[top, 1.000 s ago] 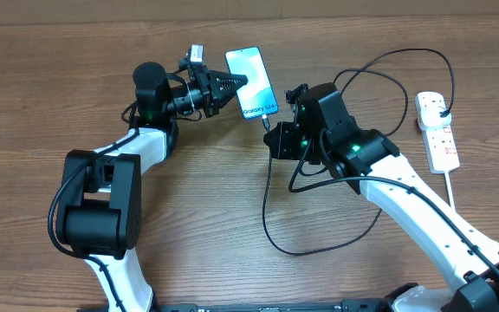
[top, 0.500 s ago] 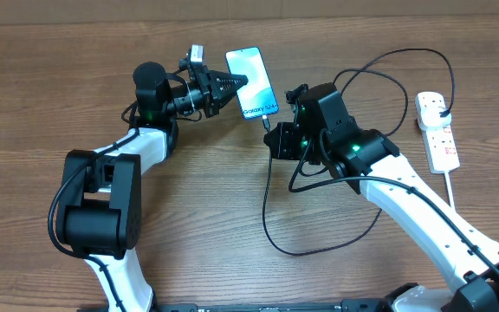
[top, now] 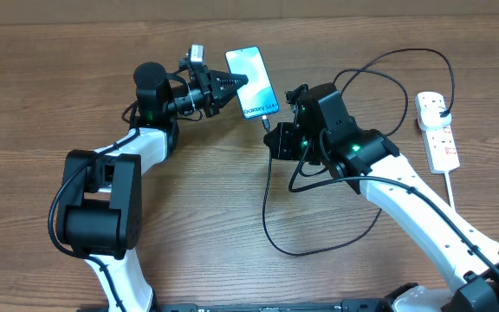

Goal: Plug charger to phone and switch on socket

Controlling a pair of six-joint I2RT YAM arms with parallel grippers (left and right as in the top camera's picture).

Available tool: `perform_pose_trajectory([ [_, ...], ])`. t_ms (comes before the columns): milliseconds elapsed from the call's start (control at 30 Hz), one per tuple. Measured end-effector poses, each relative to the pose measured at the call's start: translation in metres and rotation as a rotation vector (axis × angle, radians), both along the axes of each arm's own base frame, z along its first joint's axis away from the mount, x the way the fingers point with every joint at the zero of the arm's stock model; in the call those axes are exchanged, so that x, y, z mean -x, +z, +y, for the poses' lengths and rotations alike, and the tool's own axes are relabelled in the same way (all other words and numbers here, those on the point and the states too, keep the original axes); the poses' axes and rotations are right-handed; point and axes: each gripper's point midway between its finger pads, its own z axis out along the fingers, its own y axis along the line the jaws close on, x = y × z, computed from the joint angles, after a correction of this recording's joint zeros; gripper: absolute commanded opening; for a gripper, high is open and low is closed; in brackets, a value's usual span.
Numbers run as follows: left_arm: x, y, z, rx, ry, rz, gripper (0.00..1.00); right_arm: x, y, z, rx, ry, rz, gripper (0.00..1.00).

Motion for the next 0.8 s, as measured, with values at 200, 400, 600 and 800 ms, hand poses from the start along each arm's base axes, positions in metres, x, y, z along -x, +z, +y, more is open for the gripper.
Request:
perform_pose_trajectory([
  [200,0.0004,-0.0001,-0.0008,0.0,-0.002,0.0,0.04,0.0,0.0,0.0,0.0,0.0,0.0,0.04],
  [400,0.0013,0.0,-0.0038,0.0,-0.005,0.0,0.05,0.0002,-0.0002,-0.0001,0.0,0.0,0.001,0.04],
  [600,0.0012,0.0,-0.0037,0.0,-0.005,0.0,0.04,0.0001,-0.0002,-0.0002,0.001,0.0,0.001,0.04],
  [800,0.001,0.0,-0.0036,-0.001,-0.003,-0.001,0.04,-0.0016,0.0016,0.001,-0.009,-0.008,-0.003,0.04],
])
